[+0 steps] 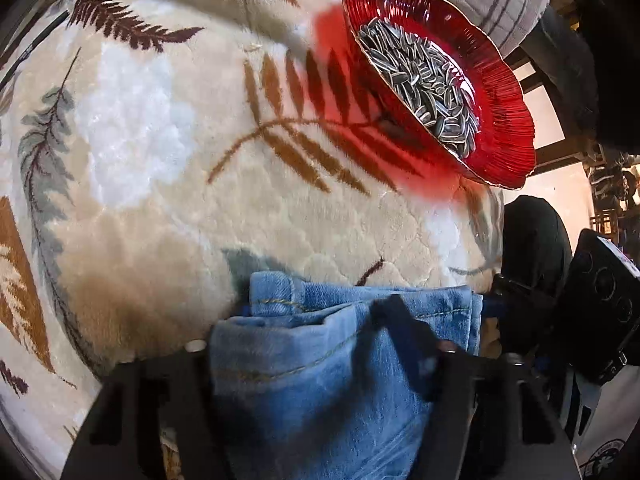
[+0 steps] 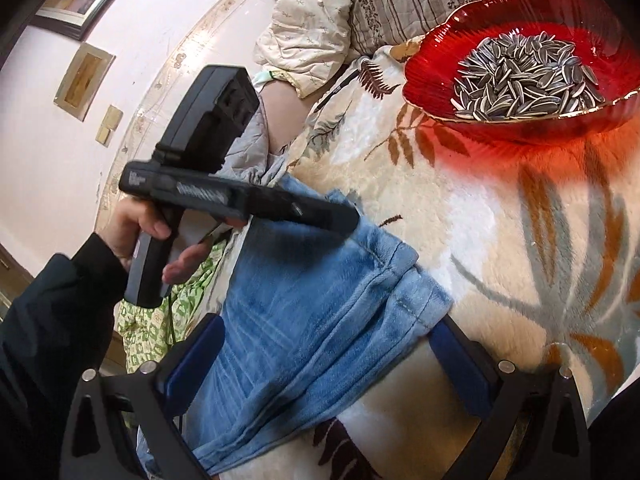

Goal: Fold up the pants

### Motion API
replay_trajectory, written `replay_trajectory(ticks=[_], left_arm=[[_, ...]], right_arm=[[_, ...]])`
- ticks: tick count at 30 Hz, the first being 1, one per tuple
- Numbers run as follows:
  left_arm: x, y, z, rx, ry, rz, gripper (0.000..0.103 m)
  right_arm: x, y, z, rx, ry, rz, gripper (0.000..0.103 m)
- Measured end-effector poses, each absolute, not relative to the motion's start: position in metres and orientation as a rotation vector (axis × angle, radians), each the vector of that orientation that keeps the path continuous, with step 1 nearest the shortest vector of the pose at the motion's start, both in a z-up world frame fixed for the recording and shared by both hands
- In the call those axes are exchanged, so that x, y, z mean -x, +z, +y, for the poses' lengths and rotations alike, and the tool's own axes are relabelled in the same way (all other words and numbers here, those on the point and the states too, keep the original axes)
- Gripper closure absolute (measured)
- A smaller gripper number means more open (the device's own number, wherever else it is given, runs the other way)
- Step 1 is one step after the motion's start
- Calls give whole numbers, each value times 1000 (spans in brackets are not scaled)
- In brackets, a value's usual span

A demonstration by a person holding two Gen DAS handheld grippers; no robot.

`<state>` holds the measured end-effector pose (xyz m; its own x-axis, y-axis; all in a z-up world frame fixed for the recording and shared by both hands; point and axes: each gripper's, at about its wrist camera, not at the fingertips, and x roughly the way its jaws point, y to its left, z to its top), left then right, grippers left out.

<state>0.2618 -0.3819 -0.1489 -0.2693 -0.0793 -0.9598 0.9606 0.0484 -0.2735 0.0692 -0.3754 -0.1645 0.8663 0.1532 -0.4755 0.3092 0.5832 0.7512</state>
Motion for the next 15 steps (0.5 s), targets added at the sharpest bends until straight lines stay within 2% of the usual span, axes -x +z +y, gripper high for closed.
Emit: replay_trajectory(ticks=[1,2,4,5,6,9,11,15], left_arm=[[-263,-148,-380,-956,-1388,1377,52],[-266,-147,-376,-941,-1381,1375,55],[-267,-143,-373,-925,-1372,1360,75],[-266,-141,-369,-926,-1371,1344,75],[-263,-138,-367,-931,-1367,1317,77],[-251,-126,-363,-929,-1375,1255,80],[-240,-116,-361,-931,-1370,1203,81],[-229,-78,-359,-880,-1362,1087,82]], right_arm=[[-72,-164,-376,-956,-112,539,4],[-74,-164,-377,-946,-132,543,11],[-79,-165,-378,-920,-172,562,31],[-83,-168,-380,-910,-195,583,55],[-87,-171,-382,-914,-202,594,70],[-88,-174,-387,-918,-193,597,83],[-88,-170,-385,-895,-175,594,88],[-84,-146,-385,-829,-153,541,89]])
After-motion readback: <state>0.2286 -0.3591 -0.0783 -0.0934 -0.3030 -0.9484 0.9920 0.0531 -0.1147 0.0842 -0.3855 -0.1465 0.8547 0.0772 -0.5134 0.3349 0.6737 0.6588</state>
